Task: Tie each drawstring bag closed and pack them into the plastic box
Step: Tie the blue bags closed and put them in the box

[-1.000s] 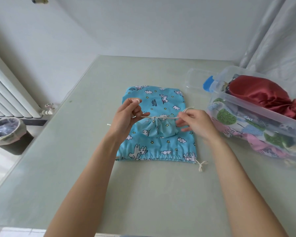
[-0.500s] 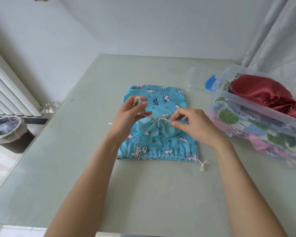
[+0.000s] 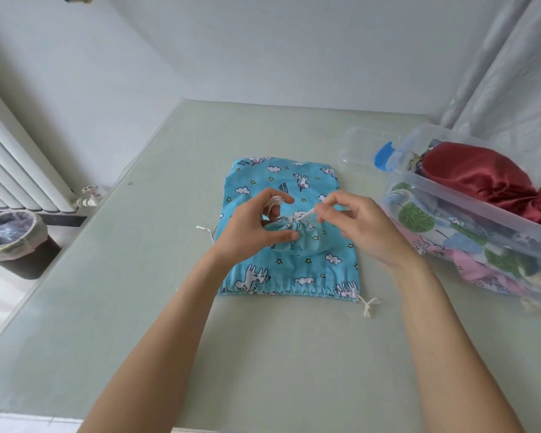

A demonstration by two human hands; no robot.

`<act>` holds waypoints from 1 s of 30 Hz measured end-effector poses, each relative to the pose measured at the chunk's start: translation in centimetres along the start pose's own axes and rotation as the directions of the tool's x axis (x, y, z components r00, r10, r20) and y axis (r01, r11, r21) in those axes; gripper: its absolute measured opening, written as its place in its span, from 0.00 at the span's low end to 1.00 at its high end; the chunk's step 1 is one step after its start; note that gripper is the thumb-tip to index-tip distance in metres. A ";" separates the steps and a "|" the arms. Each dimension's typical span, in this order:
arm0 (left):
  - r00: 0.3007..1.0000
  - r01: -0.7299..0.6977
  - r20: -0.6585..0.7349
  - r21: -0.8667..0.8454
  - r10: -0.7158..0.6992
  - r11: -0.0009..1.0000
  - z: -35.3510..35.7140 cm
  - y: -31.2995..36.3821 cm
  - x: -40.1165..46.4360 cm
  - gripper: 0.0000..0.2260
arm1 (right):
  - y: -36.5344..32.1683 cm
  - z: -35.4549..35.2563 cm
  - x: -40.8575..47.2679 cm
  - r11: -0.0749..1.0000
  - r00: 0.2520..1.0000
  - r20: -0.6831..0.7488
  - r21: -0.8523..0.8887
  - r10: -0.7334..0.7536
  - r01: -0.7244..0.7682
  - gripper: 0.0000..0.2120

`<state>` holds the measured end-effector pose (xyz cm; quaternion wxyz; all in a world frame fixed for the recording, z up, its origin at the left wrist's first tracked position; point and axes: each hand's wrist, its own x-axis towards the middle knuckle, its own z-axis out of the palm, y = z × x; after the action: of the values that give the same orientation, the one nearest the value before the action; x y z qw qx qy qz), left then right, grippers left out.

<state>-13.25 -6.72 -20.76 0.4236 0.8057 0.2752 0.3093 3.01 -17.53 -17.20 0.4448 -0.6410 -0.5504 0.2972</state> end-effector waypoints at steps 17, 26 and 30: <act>0.953 0.297 0.095 -0.127 -0.286 0.946 -4.2 2.2 -2.2 0.09 | 0.8 2.6 0.0 0.957 0.996 0.019 0.277 -0.088 0.079 0.13; 0.926 0.300 0.205 0.107 -0.316 0.948 -4.9 2.6 -4.0 0.04 | 1.1 2.9 0.3 0.977 0.991 0.006 0.171 -0.132 0.129 0.06; 0.914 0.264 0.307 0.052 -0.267 0.963 -5.0 2.9 -4.5 0.03 | 1.3 3.2 0.3 0.982 0.996 0.051 0.177 -0.079 0.069 0.04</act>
<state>-19.34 -8.71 -17.24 0.4960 0.8014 0.3131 0.1170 0.89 -16.43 -19.69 0.4941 -0.5696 -0.5582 0.3461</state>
